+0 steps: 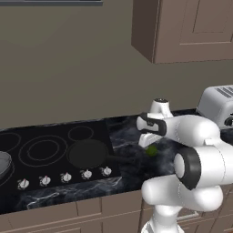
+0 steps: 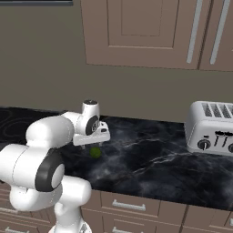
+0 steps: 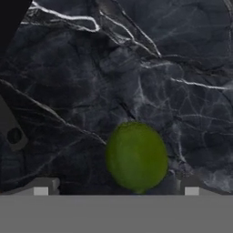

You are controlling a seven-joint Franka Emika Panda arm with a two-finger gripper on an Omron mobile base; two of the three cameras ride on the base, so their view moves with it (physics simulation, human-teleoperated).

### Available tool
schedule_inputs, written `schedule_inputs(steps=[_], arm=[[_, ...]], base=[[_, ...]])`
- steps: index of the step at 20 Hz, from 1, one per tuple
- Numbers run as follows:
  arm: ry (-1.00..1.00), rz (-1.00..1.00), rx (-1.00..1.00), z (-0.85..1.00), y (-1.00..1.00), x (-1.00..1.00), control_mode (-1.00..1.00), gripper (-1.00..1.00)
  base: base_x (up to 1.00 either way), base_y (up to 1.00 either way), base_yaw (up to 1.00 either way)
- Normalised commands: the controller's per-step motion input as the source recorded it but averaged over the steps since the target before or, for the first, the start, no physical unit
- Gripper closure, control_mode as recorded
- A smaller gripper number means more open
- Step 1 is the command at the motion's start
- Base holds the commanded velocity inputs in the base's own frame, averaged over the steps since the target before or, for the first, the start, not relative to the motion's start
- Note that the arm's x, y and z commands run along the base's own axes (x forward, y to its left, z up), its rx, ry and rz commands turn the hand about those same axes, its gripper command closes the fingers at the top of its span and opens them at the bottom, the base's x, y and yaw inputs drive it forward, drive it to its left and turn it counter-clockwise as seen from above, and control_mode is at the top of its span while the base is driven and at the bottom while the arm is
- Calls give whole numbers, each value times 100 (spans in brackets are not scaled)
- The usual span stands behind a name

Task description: Place both pans onto different burners. Then place the lime and the steak on different pans.

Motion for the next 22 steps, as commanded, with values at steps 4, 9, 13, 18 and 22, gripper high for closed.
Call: schedule_inputs(steps=[4, 9, 13, 18, 22], arm=[[0, 0, -2, -24, -4, 18, -100, -100], [0, 0, -1, -7, -8, 2, -100, -100], [0, 0, 0, -7, -3, 0, -100, -100], [0, 0, 0, -12, -1, 0, -100, -100], [1, 0, 0, -14, -8, -6, -100, -100]], base=[[0, 0, 0], [0, 0, 0], [0, 0, 0], [0, 0, 0], [0, 0, 0]])
